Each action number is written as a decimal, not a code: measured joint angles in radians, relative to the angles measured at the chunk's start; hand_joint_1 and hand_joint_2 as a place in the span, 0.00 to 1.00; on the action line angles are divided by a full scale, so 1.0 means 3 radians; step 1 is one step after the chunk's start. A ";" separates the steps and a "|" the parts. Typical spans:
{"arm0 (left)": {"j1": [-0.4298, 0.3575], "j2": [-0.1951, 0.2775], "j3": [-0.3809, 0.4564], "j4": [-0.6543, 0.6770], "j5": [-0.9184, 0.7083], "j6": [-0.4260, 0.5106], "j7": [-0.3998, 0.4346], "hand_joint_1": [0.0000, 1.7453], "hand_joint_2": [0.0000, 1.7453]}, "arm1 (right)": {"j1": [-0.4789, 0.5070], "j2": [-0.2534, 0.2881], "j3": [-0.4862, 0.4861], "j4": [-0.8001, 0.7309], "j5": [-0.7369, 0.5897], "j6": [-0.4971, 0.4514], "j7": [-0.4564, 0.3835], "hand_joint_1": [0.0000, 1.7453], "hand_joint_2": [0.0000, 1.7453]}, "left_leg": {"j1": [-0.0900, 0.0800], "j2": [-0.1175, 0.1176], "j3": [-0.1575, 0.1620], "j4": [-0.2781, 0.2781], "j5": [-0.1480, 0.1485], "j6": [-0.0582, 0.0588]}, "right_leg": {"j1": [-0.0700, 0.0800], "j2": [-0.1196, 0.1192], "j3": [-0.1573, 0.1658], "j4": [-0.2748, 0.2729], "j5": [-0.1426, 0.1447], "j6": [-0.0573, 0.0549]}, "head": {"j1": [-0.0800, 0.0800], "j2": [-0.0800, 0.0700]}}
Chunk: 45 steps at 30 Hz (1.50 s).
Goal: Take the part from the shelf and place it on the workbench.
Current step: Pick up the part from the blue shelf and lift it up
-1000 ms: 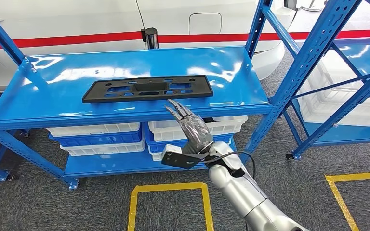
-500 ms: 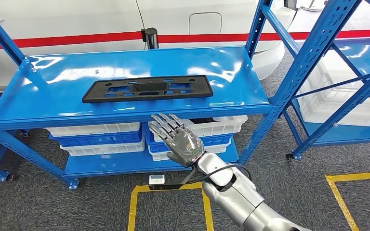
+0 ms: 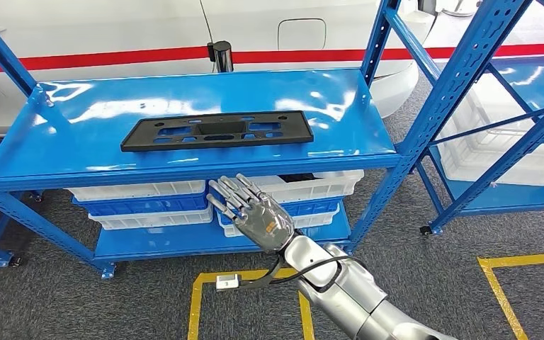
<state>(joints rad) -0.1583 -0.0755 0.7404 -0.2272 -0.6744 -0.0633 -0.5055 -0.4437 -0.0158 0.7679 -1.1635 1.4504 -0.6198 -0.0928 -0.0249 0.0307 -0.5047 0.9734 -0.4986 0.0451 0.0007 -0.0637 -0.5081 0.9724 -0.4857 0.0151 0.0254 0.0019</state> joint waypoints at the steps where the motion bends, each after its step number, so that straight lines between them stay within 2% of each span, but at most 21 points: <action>1: 0.0000 0.0000 0.0000 0.0001 0.0001 0.0000 0.0000 0.00 0.00 | -0.0005 0.0001 0.0000 0.0000 -0.0010 0.0001 -0.0001 0.00 1.00 | 0.0000 0.0000 0.0000 0.0000 0.0000 0.0000 | 0.0000 0.0000 0.0000 0.0000 0.0000 0.0000 | 0.0000 0.0000; 37: -0.0012 0.0002 0.0002 0.0008 0.0068 0.0011 -0.0041 0.00 0.00 | -0.0106 0.0066 0.0052 0.0039 -0.0162 -0.0008 -0.0035 0.00 1.00 | 0.0000 0.0000 0.0000 0.0000 0.0000 0.0000 | 0.0000 0.0000 0.0000 0.0000 0.0000 0.0000 | -0.0001 0.0000; 45: -0.0020 0.0011 0.0001 0.0008 0.0059 0.0011 -0.0042 0.00 0.00 | -0.0101 0.0064 0.0051 0.0039 -0.0146 -0.0008 -0.0006 0.00 1.00 | -0.0012 -0.0001 -0.0010 0.0013 -0.0002 0.0004 | -0.0021 -0.0002 0.0000 -0.0004 0.0008 0.0012 | -0.0001 0.0000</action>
<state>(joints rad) -0.1643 -0.0723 0.7408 -0.2247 -0.6565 -0.0599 -0.5180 -0.4739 0.0034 0.7833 -1.1517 1.4065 -0.6222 -0.0946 -0.0285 0.0304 -0.5076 0.9773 -0.4994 0.0462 -0.0057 -0.0644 -0.5081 0.9711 -0.4834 0.0187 0.0252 0.0019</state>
